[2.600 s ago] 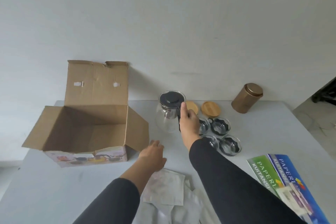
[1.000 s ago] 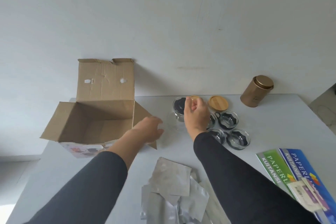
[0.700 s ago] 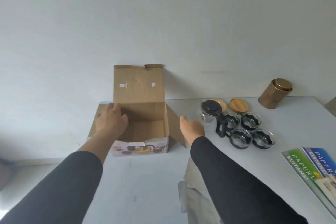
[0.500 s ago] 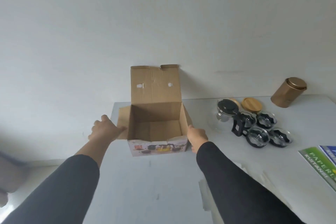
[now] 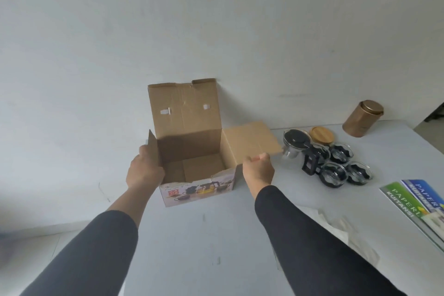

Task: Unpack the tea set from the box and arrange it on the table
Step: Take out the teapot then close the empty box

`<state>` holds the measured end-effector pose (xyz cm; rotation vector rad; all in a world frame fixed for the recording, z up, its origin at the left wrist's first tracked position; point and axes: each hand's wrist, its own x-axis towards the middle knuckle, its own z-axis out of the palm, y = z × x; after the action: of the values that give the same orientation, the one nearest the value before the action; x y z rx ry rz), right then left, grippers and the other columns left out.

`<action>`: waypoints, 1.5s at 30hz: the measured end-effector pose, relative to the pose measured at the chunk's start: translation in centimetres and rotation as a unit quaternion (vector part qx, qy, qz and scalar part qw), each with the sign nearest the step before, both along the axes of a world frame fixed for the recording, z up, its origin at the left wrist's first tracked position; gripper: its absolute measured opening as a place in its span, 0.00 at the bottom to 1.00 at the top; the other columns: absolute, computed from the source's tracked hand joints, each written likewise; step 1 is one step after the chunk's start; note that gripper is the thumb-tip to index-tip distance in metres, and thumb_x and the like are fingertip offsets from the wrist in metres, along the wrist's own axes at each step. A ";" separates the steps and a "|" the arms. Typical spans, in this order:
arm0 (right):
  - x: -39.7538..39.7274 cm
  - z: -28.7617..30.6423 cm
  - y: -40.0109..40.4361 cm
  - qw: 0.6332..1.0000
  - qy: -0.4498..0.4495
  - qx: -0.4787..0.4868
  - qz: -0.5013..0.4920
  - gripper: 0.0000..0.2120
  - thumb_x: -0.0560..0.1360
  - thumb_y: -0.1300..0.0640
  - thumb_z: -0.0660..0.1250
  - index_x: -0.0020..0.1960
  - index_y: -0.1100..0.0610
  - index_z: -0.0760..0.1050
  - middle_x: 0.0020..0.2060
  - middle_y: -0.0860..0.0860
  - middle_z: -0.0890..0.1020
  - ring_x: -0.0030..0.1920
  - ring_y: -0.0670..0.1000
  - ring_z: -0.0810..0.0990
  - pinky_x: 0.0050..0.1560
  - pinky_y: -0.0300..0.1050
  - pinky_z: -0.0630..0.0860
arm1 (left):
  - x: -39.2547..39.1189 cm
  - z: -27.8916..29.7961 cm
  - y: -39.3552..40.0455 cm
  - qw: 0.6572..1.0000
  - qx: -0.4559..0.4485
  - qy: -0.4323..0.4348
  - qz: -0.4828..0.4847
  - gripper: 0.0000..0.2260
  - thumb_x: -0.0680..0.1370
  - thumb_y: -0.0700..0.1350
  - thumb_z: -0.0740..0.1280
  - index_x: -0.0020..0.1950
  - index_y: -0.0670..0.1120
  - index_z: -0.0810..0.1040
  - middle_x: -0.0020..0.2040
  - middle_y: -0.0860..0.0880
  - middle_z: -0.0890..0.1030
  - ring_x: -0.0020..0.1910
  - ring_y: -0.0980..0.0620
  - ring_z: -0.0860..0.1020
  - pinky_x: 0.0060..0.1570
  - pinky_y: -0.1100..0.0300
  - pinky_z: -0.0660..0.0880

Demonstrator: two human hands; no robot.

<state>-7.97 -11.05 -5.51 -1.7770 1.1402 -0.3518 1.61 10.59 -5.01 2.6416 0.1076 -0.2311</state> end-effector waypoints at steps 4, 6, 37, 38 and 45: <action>0.7 1.4 2.1 0.991 -0.114 -0.067 -0.003 0.04 0.76 0.58 0.59 0.48 0.59 0.66 0.43 0.56 0.76 0.45 0.59 0.76 0.43 0.46 0.69 | 0.1 0.1 0.7 0.998 -0.049 -0.011 -0.033 0.22 0.76 0.43 0.64 0.68 0.40 0.62 0.59 0.39 0.75 0.58 0.38 0.73 0.50 0.49 0.73; 1.1 1.5 2.9 0.986 -0.144 -0.084 0.022 0.04 0.77 0.58 0.58 0.46 0.59 0.64 0.40 0.56 0.76 0.41 0.57 0.74 0.40 0.45 0.66 | 0.0 0.3 0.5 0.996 -0.073 -0.020 -0.038 0.25 0.77 0.47 0.65 0.69 0.39 0.61 0.63 0.39 0.73 0.62 0.39 0.72 0.56 0.49 0.71; 14.3 -2.7 -1.4 0.985 -0.125 -0.016 0.116 0.08 0.75 0.65 0.59 0.40 0.53 0.69 0.31 0.45 0.68 0.33 0.50 0.67 0.30 0.33 0.64 | 8.2 -4.5 -3.0 0.961 -0.243 -0.130 0.019 0.20 0.76 0.35 0.62 0.66 0.47 0.65 0.63 0.50 0.74 0.65 0.51 0.71 0.58 0.63 0.65; 14.2 -2.5 -1.4 0.984 -0.131 -0.031 0.117 0.11 0.75 0.64 0.60 0.37 0.51 0.67 0.31 0.45 0.67 0.33 0.49 0.66 0.31 0.36 0.65 | 8.0 -4.5 -2.9 0.957 -0.246 -0.150 0.017 0.18 0.76 0.37 0.62 0.64 0.48 0.67 0.62 0.50 0.74 0.63 0.51 0.72 0.57 0.62 0.66; 10.3 -0.9 -1.6 0.962 -0.143 -0.084 0.217 0.10 0.71 0.67 0.67 0.49 0.55 0.77 0.49 0.52 0.79 0.48 0.50 0.78 0.43 0.32 0.73 | 5.9 -3.6 -1.5 0.957 -0.259 -0.131 -0.020 0.22 0.73 0.44 0.72 0.65 0.55 0.70 0.65 0.49 0.69 0.55 0.53 0.73 0.55 0.58 0.73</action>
<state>2.34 -12.61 -6.45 -1.9881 0.5103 -0.4315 7.50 9.10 -8.60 2.1260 -0.0845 0.0740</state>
